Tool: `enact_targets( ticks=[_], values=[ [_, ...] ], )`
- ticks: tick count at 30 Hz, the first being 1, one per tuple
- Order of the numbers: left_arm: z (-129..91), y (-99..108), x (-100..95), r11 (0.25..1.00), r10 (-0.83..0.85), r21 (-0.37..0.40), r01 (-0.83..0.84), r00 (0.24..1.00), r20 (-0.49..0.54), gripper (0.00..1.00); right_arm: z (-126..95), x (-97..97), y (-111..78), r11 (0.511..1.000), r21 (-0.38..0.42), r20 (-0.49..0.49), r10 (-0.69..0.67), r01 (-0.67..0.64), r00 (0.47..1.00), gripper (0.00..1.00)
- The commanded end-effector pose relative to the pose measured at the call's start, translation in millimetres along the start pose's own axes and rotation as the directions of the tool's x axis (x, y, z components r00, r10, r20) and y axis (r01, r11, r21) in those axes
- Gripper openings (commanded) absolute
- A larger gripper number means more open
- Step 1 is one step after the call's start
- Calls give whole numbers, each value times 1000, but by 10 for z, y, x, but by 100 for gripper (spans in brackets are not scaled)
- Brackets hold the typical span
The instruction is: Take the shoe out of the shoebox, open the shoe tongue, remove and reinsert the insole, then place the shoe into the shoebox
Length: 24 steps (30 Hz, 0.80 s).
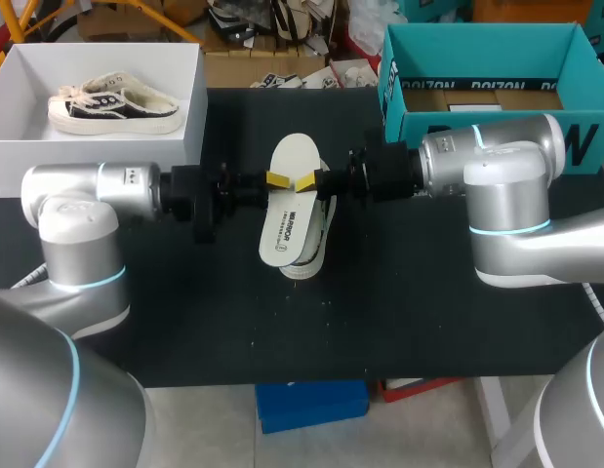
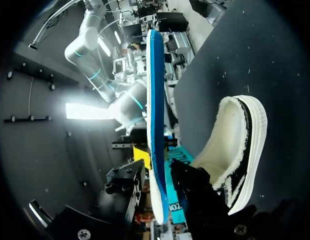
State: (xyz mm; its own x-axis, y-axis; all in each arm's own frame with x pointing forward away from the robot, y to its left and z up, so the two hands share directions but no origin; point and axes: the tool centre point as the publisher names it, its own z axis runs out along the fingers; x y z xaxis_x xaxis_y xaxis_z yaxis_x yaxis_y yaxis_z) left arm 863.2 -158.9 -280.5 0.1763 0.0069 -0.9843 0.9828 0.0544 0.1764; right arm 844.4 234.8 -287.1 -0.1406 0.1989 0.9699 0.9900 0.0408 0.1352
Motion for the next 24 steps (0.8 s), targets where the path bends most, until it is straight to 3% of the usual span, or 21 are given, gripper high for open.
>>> enact_targets(
  ticks=[1, 2, 3, 14, 16, 17, 20, 24],
  values=[
    [45, 11, 14, 1000, 4, -1, -4, 1000, -3, 15, 10, 2, -2, 1000, -1, 2, 1, -1, 1000, 0],
    [48, 14, 15, 1000, 4, -2, -4, 1000, -3, 3, 10, 2, -2, 1000, -1, 2, 1, -1, 1000, 0],
    [50, 15, 16, 1000, 4, -3, -4, 1000, -3, 0, 10, 2, -2, 1000, -1, 2, 1, -1, 1000, 0],
    [62, 19, 21, 1000, 8, -5, -8, 1000, -15, 0, 10, 2, -2, 1000, -1, 2, 1, -1, 1000, 0],
    [59, 10, 5, 1000, -4, -1, 4, 1000, -22, 0, 10, 2, -2, 1000, -1, 2, 1, -1, 1000, 57],
    [49, -13, -18, 1000, -12, 4, 12, 999, -32, 0, 10, 2, -2, 1000, -1, 2, 1, -1, 1000, 100],
    [14, -59, -61, 999, -48, 15, 49, 996, -73, 0, -63, 5, -35, 999, -48, 7, 1, 0, 1000, 100],
    [-69, -145, -135, 997, -76, 11, 78, 989, -128, 0, -173, -3, -96, 998, -65, 94, 11, -4, 995, 100]
  ],
)
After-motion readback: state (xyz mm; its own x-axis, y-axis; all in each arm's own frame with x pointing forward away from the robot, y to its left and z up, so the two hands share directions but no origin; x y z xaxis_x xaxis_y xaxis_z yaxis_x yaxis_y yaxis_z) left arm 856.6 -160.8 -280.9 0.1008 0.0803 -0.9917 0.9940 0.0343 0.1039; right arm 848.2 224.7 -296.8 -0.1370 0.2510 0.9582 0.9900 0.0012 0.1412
